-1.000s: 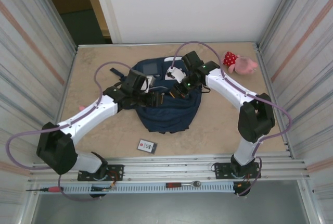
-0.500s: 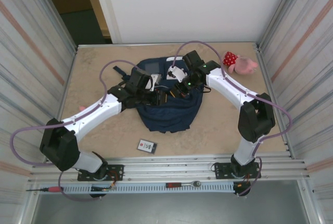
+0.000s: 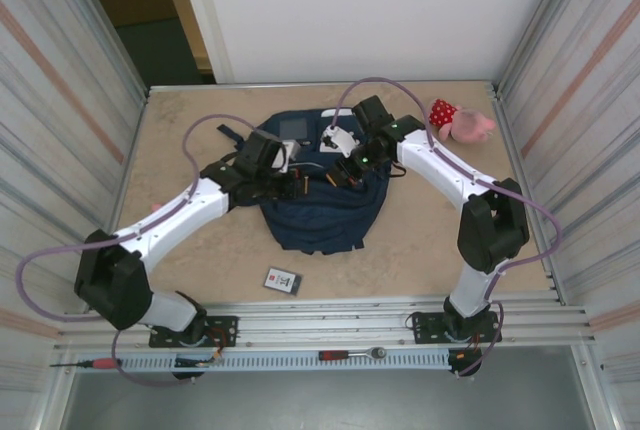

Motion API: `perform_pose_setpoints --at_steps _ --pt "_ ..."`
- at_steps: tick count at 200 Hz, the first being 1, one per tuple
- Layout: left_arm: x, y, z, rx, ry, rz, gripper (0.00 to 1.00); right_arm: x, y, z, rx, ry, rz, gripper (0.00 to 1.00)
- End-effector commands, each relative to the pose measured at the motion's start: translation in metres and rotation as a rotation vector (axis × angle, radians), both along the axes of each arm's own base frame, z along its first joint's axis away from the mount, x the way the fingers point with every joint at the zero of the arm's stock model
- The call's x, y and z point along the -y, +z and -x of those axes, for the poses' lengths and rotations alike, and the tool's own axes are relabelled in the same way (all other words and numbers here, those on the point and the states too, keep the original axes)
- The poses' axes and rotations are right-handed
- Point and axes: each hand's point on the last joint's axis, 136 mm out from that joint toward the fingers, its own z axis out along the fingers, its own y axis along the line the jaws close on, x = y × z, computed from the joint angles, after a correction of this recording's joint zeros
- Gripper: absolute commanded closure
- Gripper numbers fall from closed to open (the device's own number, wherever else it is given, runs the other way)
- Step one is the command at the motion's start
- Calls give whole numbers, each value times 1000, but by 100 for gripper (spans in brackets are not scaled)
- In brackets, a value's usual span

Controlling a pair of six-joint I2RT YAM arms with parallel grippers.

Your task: Pack the student bag

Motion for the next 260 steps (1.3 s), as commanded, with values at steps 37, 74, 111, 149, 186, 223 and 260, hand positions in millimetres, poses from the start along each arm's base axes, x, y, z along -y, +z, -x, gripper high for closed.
perform_pose_setpoints --at_steps 37,74,111,149,186,223,260 --pt "-71 -19 5 -21 107 -54 100 19 17 0 19 17 31 100" --pt "-36 -6 -2 -7 -21 63 100 -6 6 2 125 42 120 60" --pt "-20 6 3 25 -98 81 100 -16 -10 -11 159 16 197 63" --pt "-34 -2 3 26 -47 58 100 -10 -1 -18 201 3 208 96" --pt "-87 -29 -21 -44 165 -9 95 -5 25 -4 146 61 69 100" --pt "-100 -17 -55 1 175 21 73 1 29 -11 129 30 48 100" --pt "-71 22 -53 178 -39 70 37 -1 24 -23 157 59 44 100"
